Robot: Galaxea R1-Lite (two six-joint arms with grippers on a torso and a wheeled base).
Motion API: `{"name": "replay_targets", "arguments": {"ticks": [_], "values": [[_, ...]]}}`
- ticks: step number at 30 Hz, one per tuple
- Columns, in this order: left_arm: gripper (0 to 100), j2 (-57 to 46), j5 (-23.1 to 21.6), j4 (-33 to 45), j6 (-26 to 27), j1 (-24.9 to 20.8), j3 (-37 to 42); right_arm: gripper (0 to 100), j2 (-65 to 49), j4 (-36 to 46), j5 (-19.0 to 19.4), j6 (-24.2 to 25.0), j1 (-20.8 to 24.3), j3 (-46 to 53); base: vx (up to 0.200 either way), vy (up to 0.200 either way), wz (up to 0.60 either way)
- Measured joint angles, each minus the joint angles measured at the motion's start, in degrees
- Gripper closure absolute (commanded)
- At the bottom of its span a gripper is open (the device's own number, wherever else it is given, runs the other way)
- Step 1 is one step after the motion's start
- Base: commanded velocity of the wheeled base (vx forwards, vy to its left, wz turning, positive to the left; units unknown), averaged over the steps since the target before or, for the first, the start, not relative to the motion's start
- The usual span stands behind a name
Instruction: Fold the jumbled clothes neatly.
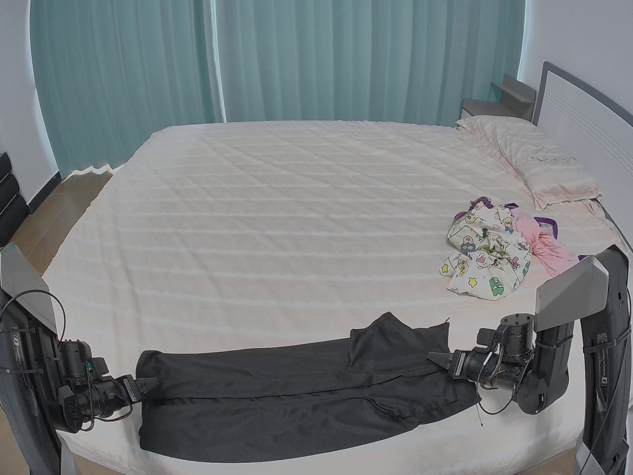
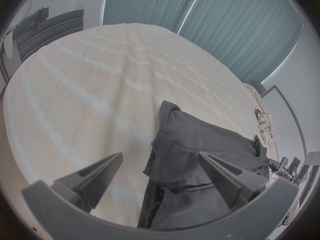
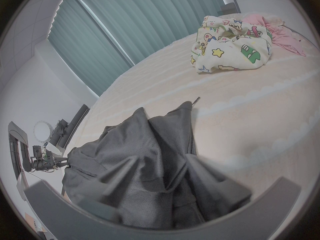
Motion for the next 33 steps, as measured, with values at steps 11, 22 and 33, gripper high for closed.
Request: {"name": "replay_targets", "arguments": {"ticks": [11,22,33], "values": [[0,-5.4,-0.8,0.1,-7.7,1.4,0.0,0,-4.5,-0.3,0.4,1.7,-4.1,2.4,0.0,0.0,0.0],[0,-16.5,-9.3,1.7,-24.1,1.3,0.0,0,-11.6,4.0,3.3,4.7,-1.9,-0.6,0.0,0.0,0.0],[0,-20.5,-10.1,4.2,-31.3,-5.0,0.0,0,-12.0,22.4,11.0,8.4,1.5,-13.8,0.0,0.0,0.0]]}}
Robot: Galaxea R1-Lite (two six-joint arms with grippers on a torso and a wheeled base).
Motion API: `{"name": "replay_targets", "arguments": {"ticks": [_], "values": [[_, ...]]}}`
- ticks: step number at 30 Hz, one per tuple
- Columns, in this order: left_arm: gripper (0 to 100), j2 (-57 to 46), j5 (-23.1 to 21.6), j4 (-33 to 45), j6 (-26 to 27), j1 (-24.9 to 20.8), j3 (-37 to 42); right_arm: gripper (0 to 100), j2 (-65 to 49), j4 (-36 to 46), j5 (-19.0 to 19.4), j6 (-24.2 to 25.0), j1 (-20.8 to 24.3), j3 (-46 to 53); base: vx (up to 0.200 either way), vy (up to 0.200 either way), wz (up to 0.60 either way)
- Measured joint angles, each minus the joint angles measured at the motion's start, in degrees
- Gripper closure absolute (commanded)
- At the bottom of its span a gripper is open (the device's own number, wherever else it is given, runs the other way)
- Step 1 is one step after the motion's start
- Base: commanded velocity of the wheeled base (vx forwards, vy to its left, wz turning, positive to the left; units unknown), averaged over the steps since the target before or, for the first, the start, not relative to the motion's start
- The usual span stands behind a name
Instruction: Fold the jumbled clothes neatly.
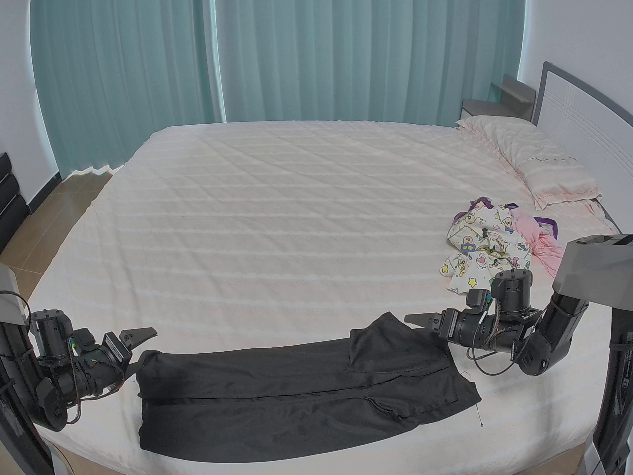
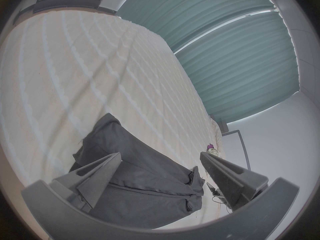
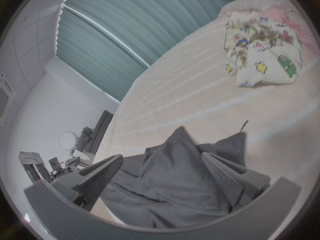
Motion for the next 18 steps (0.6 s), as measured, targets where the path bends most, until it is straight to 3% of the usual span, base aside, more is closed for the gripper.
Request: {"name": "replay_targets", "arguments": {"ticks": [4,18], "values": [[0,0.0,0.6,0.4,-1.7,-1.6,0.0,0,1.1,2.0,1.9,-0.1,-0.2,-1.6,0.0,0.0,0.0],[0,1.8,4.4,0.4,-1.2,-4.9,0.0,0,5.2,3.0,2.2,-1.8,-1.5,-4.1,0.0,0.0,0.0]]}}
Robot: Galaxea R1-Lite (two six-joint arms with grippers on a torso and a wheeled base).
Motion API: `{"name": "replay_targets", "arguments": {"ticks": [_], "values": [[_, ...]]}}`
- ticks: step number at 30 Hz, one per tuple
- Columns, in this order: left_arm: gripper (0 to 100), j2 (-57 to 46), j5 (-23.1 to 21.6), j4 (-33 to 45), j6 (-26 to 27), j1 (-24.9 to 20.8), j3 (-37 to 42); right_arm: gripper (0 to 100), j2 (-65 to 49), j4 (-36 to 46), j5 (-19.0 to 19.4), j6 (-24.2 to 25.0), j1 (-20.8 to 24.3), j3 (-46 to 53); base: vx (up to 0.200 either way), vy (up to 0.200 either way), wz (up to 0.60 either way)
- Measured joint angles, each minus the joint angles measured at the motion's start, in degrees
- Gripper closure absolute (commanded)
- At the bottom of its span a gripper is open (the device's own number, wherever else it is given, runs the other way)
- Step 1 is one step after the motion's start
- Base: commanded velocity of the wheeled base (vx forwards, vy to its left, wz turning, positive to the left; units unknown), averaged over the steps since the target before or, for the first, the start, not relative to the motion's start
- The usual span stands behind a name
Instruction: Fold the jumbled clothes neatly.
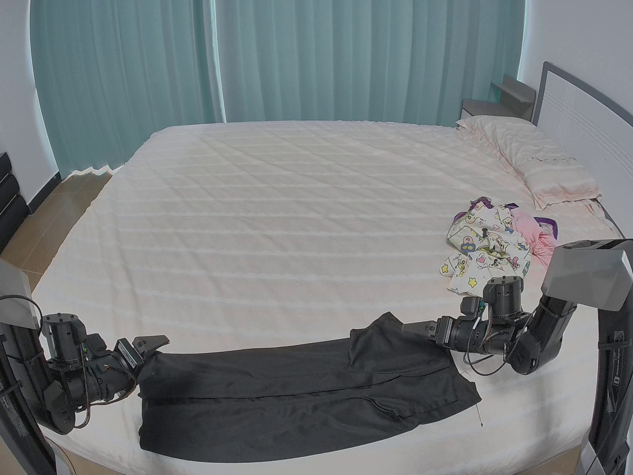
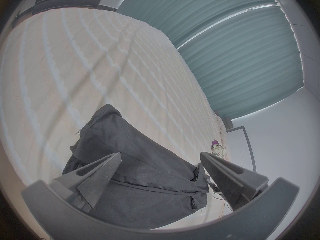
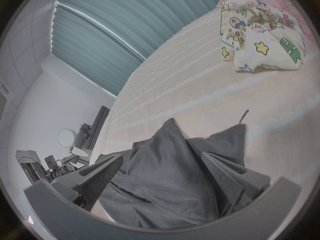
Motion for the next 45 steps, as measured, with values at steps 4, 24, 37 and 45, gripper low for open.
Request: {"name": "replay_targets", "arguments": {"ticks": [4,24,37,45], "values": [[0,0.4,0.2,0.0,0.0,-0.2,0.0,0,1.1,0.0,-0.1,-0.3,0.3,0.0,0.0,0.0,0.0],[0,0.9,0.3,-0.2,0.0,-0.3,0.0,100,0.3,-0.3,-0.6,-1.1,0.7,6.0,0.0,0.0,0.0],[0,1.2,1.2,-0.1,-0.1,-0.3,0.0,100,-2.7,-0.7,-0.7,-8.3,-0.6,11.9,0.0,0.0,0.0],[0,1.5,1.2,-0.1,-0.1,-0.3,0.0,0,-3.1,-0.3,-0.8,-10.7,-0.7,13.0,0.0,0.0,0.0]]}}
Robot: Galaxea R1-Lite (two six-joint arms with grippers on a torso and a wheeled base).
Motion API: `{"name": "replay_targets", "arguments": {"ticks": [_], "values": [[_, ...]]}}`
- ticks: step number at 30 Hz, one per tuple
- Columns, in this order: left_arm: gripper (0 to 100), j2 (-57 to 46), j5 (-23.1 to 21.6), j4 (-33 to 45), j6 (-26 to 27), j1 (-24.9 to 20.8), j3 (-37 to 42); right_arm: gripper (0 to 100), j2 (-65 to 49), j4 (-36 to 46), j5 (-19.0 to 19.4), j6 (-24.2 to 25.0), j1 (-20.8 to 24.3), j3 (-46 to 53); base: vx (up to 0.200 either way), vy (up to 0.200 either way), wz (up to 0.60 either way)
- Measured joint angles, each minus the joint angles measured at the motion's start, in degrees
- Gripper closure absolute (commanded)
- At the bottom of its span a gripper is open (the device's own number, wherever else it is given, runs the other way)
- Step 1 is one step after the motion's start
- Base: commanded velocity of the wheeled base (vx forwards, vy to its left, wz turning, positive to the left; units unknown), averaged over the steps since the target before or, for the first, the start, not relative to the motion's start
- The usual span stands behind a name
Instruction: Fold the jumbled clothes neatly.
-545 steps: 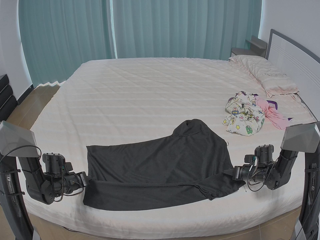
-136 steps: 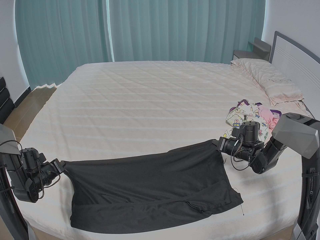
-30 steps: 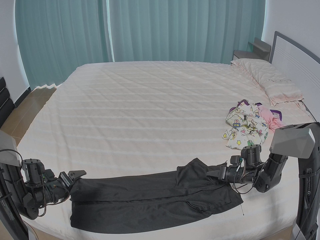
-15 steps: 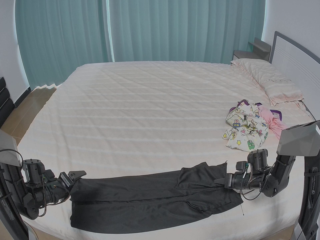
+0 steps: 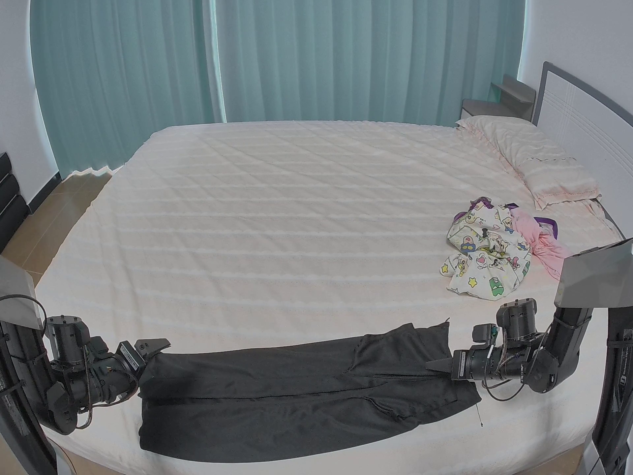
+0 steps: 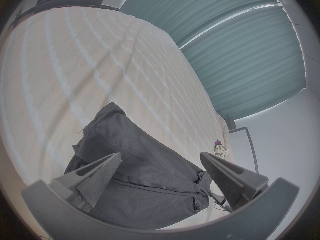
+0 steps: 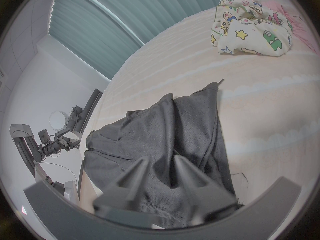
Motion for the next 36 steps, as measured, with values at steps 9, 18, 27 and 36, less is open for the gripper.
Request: {"name": "replay_targets", "arguments": {"ticks": [9,18,27,36], "values": [[0,0.1,0.0,0.0,0.1,0.0,0.0,0,-3.7,-0.1,-1.9,0.2,-1.6,-0.3,0.0,0.0,0.0],[0,0.1,0.4,0.0,0.0,-0.1,0.0,0,-5.1,1.8,-10.1,0.7,4.1,-5.1,0.0,0.0,0.0],[0,0.2,2.0,0.0,-0.3,-0.2,0.0,0,-4.4,9.2,-14.3,5.7,10.8,-11.9,0.0,0.0,0.0],[0,0.2,2.0,0.0,-0.8,0.2,0.0,0,-3.9,9.3,-16.4,5.8,11.2,-12.7,0.0,0.178,0.0]]}}
